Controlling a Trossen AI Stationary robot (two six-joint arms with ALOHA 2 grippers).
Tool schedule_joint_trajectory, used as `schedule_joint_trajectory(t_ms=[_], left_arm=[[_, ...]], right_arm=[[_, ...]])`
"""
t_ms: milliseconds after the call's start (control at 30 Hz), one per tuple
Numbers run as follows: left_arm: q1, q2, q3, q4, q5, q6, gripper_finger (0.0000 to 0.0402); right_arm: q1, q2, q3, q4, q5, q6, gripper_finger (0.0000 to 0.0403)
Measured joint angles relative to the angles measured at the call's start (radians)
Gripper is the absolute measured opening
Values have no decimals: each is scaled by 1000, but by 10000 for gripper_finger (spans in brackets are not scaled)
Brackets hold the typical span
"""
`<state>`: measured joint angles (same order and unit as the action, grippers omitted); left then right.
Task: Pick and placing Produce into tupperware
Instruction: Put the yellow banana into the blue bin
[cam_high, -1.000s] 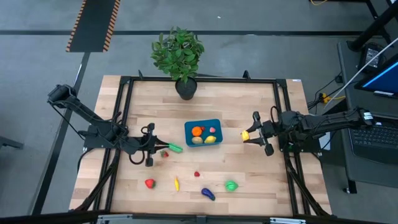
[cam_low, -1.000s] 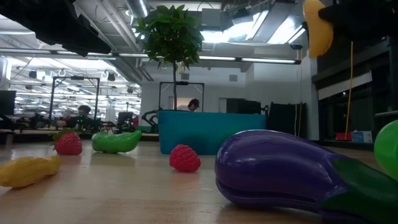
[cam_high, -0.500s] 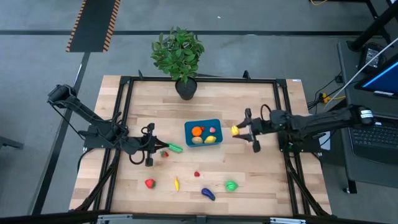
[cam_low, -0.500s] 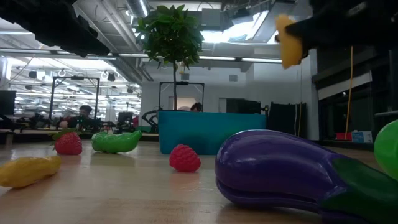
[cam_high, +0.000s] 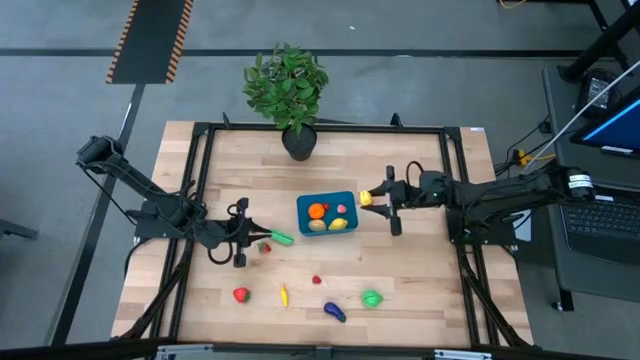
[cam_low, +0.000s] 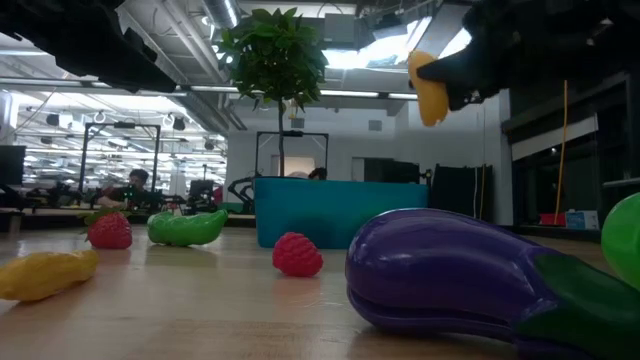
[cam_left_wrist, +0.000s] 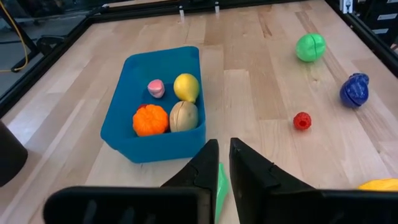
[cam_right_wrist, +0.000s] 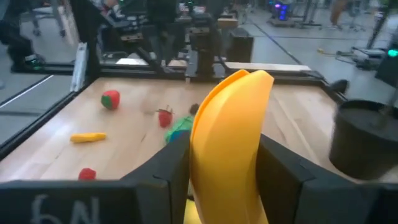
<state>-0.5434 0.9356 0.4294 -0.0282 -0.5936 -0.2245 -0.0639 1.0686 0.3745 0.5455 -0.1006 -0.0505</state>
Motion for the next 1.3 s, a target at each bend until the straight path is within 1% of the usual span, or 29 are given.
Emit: schedule_joint_trajectory(t_ms=[100, 233, 433, 567, 667, 967, 1167, 1300], left_arm=[[0, 0, 0, -2, 0, 0, 40], [0, 0, 0, -2, 0, 0, 49], [0, 0, 0, -2, 0, -2, 60], [0, 0, 0, -2, 0, -2, 67], [0, 0, 0, -2, 0, -2, 71], [0, 0, 0, -9, 0, -2, 79], [0, 0, 0, -33, 0, -2, 84], [0, 0, 0, -51, -1, -7, 84]], right_arm=[[-2, 44, 52, -46, -23, -39, 147], [-31, 102, 133, -146, -50, -48, 147], [-84, 192, 243, -229, -187, -52, 147], [-106, 248, 328, -330, -239, -59, 147], [-110, 296, 409, -439, -248, -62, 147], [-120, 503, 709, -827, -349, -166, 147], [-141, 640, 911, -1044, -422, -220, 147], [-144, 714, 1034, -1188, -438, -250, 147]])
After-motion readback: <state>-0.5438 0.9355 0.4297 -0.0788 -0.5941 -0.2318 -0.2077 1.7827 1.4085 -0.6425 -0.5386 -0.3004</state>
